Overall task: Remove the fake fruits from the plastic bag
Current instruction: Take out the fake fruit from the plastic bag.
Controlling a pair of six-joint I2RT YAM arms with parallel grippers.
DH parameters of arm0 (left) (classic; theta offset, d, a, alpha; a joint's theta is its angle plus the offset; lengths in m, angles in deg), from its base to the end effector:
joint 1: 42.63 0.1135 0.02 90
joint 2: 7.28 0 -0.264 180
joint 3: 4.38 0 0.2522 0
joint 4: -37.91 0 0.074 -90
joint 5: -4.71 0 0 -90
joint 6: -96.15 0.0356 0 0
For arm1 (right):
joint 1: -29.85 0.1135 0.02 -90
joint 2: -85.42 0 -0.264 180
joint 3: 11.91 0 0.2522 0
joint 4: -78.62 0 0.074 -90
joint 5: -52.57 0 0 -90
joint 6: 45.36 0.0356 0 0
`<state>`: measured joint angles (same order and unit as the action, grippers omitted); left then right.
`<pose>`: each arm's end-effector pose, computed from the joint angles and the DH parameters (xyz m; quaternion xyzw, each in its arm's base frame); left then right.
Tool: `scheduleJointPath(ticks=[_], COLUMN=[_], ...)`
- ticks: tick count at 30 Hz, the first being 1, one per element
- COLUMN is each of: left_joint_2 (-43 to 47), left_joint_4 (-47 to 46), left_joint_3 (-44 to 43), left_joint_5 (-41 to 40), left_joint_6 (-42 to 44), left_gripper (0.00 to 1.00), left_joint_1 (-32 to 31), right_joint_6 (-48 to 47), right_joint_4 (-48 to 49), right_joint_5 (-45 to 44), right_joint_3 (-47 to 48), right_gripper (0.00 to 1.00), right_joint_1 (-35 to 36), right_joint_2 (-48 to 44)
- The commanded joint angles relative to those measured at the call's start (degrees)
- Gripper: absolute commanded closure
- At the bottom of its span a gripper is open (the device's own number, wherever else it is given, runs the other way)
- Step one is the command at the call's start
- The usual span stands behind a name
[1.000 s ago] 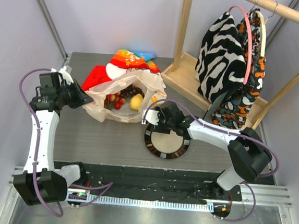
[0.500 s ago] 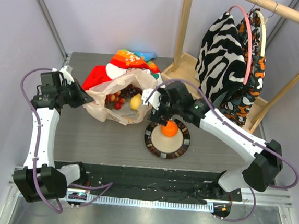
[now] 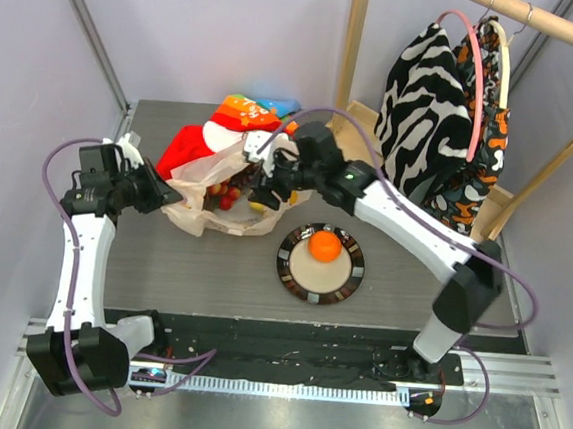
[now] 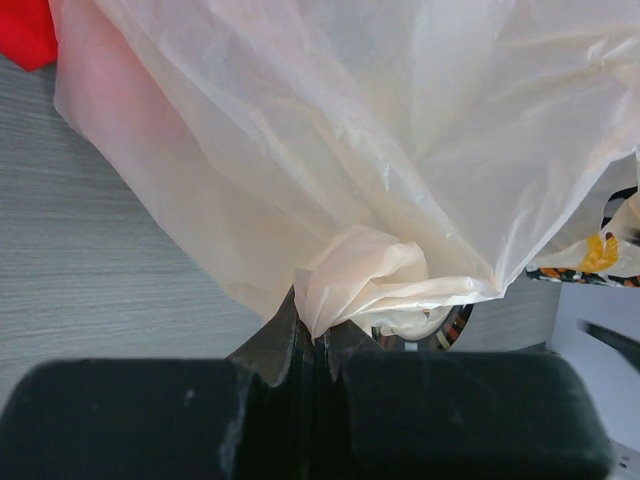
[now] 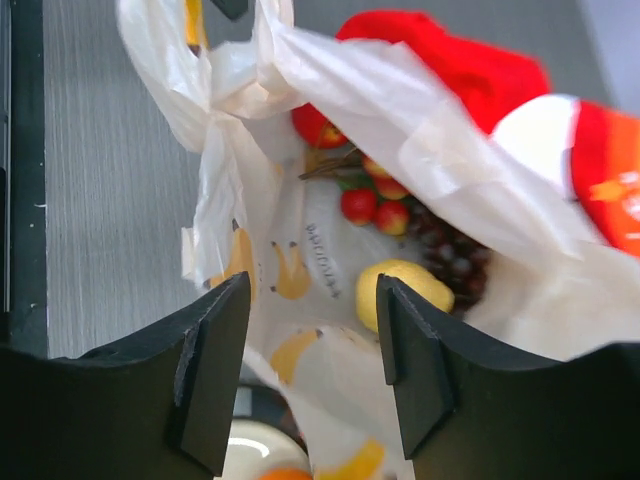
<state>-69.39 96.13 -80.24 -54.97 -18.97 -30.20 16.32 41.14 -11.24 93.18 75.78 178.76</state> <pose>0.2150 0.0290 0.3334 -0.1906 0.8752 -0.2809 0.3445 0.2514 0.2823 0.3824 -0.5939 0.5849 0.2689 0.4826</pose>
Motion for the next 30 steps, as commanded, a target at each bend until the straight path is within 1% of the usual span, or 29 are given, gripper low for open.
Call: scheduleJointPath(ticks=[1, 4, 5, 6, 8, 9, 12, 13, 20, 25, 27, 28, 29, 30], left_joint_2=[1.99, 2.95, 3.74, 4.01, 4.54, 4.80, 5.24, 5.42, 5.94, 5.94, 5.68, 5.59, 5.51, 5.50], left_joint_4=[-0.70, 0.26, 0.44, 0.62, 0.79, 0.88, 0.88, 0.97, 1.32, 1.50, 1.32, 1.24, 1.15, 0.89], left_joint_3=[0.67, 0.41, 0.58, 0.76, 1.02, 1.46, 2.07, 2.16, 2.60, 2.25, 2.34, 2.25, 2.25, 2.25], left_joint_5=[2.63, 2.90, 2.98, 3.07, 3.25, 3.16, 2.98, 2.90, 2.81, 2.72, 2.63, 2.63, 2.72, 2.63], left_joint_6=[-0.36, 0.07, 0.16, 0.16, 0.25, 0.43, 0.34, 0.34, 0.25, 0.34, 0.34, 0.43, 0.17, 0.08], left_gripper=[0.99, 0.99, 0.99, 0.99, 0.99, 0.99, 0.99, 0.99, 0.99, 0.99, 0.99, 0.99, 0.99, 0.99], left_joint_1=[0.32, 0.32, 0.32, 0.41, 0.32, 0.32, 0.41, 0.49, 1.64, 2.08, 2.16, 2.16, 2.16, 2.16], right_joint_6=[6.60, 8.97, 11.07, 12.66, 15.47, 17.48, 19.52, 19.53, 19.26, 19.88, 20.14, 20.14, 20.05, 19.62], right_joint_4=[6.41, 6.50, 6.41, 6.67, 6.59, 6.67, 7.03, 6.94, 6.24, 4.92, 3.61, 3.25, 2.99, 2.55], right_joint_5=[2.55, -4.46, -8.14, -15.66, -22.13, -25.37, -25.93, -27.85, -30.49, -31.21, -30.25, -29.72, -29.19, -28.05], right_joint_3=[3.15, 5.87, 6.57, 8.32, 10.18, 11.32, 12.64, 12.91, 15.10, 15.81, 15.90, 15.90, 15.64, 15.72], right_gripper=[0.41, 0.43, 0.38, 0.32, 0.20, 0.18, 0.16, 0.16, 0.13, 0.12, 0.21, 0.27, 0.37, 0.42], right_joint_1=[0.83, 0.82, 0.83, 0.74, 0.48, 0.30, -0.49, -0.49, -0.67, -0.58, -0.58, -0.58, -0.67, -0.58], right_joint_2=[7.81, 14.31, 15.80, 18.60, 20.82, 21.87, 24.95, 26.44, 32.95, 34.63, 34.72, 34.54, 34.28, 33.49])
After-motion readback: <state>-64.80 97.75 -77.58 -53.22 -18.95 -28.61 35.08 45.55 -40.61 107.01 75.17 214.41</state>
